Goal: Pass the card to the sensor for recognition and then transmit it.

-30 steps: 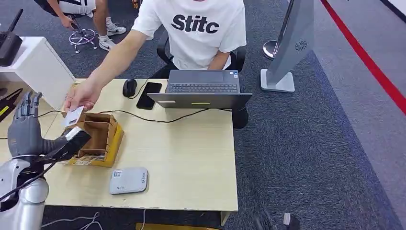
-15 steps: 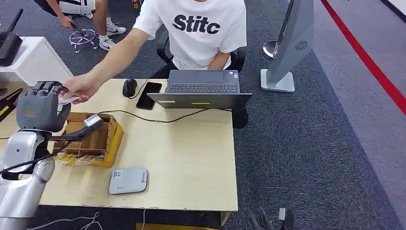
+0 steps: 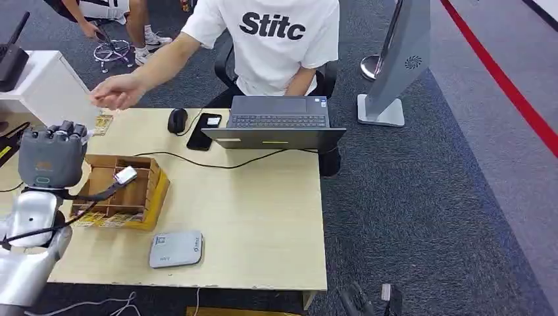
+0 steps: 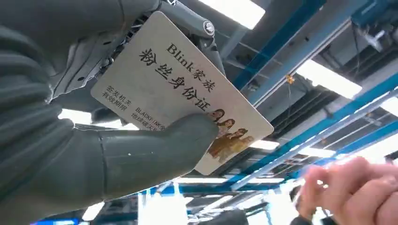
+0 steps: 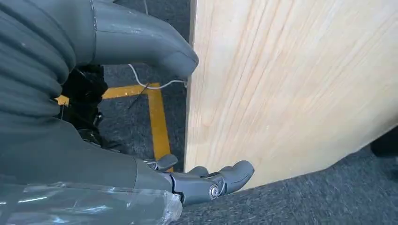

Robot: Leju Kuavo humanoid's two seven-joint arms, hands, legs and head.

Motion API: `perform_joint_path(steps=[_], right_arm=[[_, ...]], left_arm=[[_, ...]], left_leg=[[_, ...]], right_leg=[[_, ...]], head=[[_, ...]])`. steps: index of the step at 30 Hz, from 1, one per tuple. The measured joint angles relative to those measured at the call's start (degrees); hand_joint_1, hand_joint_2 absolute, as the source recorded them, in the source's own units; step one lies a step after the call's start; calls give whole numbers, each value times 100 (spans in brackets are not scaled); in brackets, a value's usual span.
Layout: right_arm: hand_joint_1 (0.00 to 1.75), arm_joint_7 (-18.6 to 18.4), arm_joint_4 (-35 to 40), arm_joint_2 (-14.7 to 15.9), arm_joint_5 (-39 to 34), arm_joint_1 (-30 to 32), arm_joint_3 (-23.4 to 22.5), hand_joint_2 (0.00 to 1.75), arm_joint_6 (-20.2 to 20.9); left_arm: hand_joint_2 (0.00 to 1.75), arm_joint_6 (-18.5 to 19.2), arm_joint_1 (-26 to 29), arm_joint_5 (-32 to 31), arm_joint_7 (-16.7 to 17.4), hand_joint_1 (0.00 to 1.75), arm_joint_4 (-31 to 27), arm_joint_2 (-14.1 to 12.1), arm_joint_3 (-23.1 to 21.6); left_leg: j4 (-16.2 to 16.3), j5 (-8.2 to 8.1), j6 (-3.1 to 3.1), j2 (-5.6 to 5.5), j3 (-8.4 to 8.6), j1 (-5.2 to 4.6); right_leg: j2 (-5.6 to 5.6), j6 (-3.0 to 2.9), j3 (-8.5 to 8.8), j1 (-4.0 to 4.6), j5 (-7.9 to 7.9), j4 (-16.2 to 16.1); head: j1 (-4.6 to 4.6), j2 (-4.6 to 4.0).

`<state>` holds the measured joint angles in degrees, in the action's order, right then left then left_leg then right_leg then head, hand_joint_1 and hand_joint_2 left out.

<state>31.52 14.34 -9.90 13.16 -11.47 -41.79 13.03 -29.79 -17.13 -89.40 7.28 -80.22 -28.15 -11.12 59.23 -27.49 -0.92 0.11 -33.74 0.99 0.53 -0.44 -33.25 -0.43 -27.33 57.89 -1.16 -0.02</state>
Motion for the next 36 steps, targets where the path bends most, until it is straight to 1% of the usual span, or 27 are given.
perform_joint_path(steps=[3, 4, 6, 7, 9, 11, 14, 18, 25, 26, 27, 28, 29, 33, 36], right_arm=[[0, 42, -2, 0, -20, 14, -61, 175, 2], [0, 59, -2, -2, -39, 21, -94, 175, 7], [0, 116, -2, -2, -81, 63, -146, 175, 15], [0, 138, -2, -2, -87, 76, -171, 175, 18], [0, 181, -2, -2, -116, 105, -254, 175, 44], [0, 216, -2, -2, -140, 129, -319, 175, 79], [0, 245, -2, 2, -168, 190, -433, 175, 83], [0, 260, -2, 4, -201, 201, -538, 175, 85], [0, 262, -2, 4, -201, 203, -542, 175, 85], [0, 266, 0, 11, -201, 218, -560, 175, 85], [0, 267, 0, 13, -199, 217, -570, 175, 85], [0, 260, 0, 15, -168, 217, -588, 175, 81], [0, 227, 0, 15, -111, 212, -592, 175, 79], [0, 212, 0, 15, -94, 202, -592, 175, 79], [0, 190, 0, 15, -70, 194, -592, 175, 83]], left_arm=[[175, -111, 475, 0, -123, 175, -374, 240, 125], [175, -221, 681, -2, -215, 175, -577, 332, 181], [175, -415, 1080, 0, -501, 175, -898, 527, 253], [175, -446, 1268, 0, -628, 175, -1005, 628, 297], [175, -607, 1618, 0, -1098, 175, -1301, 975, 477], [175, -726, 2007, 0, -1393, 175, -1515, 1248, 584], [175, -797, 2444, 0, -1622, 175, -1720, 1688, 715], [175, -813, 2770, 0, -1876, 175, -1763, 2055, 916], [175, -815, 2779, 0, -1880, 175, -1761, 2079, 925], [175, -841, 2817, 0, -1867, 175, -1684, 2159, 979], [175, -863, 2817, 0, -1687, 175, -1494, 2170, 1018], [175, -874, 2769, 0, -1164, 175, -1072, 2133, 1018], [175, -894, 2584, -2, -653, 175, -407, 2026, 900], [175, -933, 2398, -2, -470, 175, 213, 1943, 752], [175, -935, 2309, -2, -293, 175, 416, 1825, 537]], left_leg=[[0, -1, 2, -4, -5, -2], [-1, -3, 3, -3, -5, -8], [0, -3, 4, -1, -5, -9], [0, -5, 7, -1, -5, -10], [-1, -10, 14, -1, -5, -15], [-1, -11, 15, 1, -3, -16], [0, -11, 16, -5, -7, -16], [-1, -11, 16, -6, -4, -17], [-1, -11, 16, -5, -4, -17], [-1, -11, 17, -7, -5, -16], [-1, -10, 16, -9, -3, -16], [-1, -7, 18, -8, -2, -13], [-1, -6, 17, -8, -2, -13], [-1, -7, 17, -8, -2, -15], [0, -7, 18, -8, -2, -17]], right_leg=[[-4, 3, 1, -2, -2, -3], [-3, 3, 1, -8, -2, -3], [-2, 5, 0, -9, -3, -3], [-1, 5, 0, -10, -3, -3], [-4, 10, 1, -14, -6, -4], [-1, 10, 2, -15, -6, -4], [-11, 13, 1, -15, -8, -6], [-15, 13, 2, -16, -8, -6], [-15, 13, 2, -16, -8, -6], [-19, 13, 3, -15, -8, -6], [-20, 13, 4, -15, -8, -4], [-19, 12, 4, -13, -7, -3], [-20, 11, 6, -13, -7, -2], [-18, 12, 6, -13, -7, -2], [-19, 12, 5, -13, -7, -3]], head=[[4, 0], [-4, 0], [-4, 0], [0, 0], [-7, 0], [0, 0], [-2, 0], [-2, 0], [0, 0], [2, 0], [0, 0], [2, 0], [2, 0], [2, 0], [2, 0]])
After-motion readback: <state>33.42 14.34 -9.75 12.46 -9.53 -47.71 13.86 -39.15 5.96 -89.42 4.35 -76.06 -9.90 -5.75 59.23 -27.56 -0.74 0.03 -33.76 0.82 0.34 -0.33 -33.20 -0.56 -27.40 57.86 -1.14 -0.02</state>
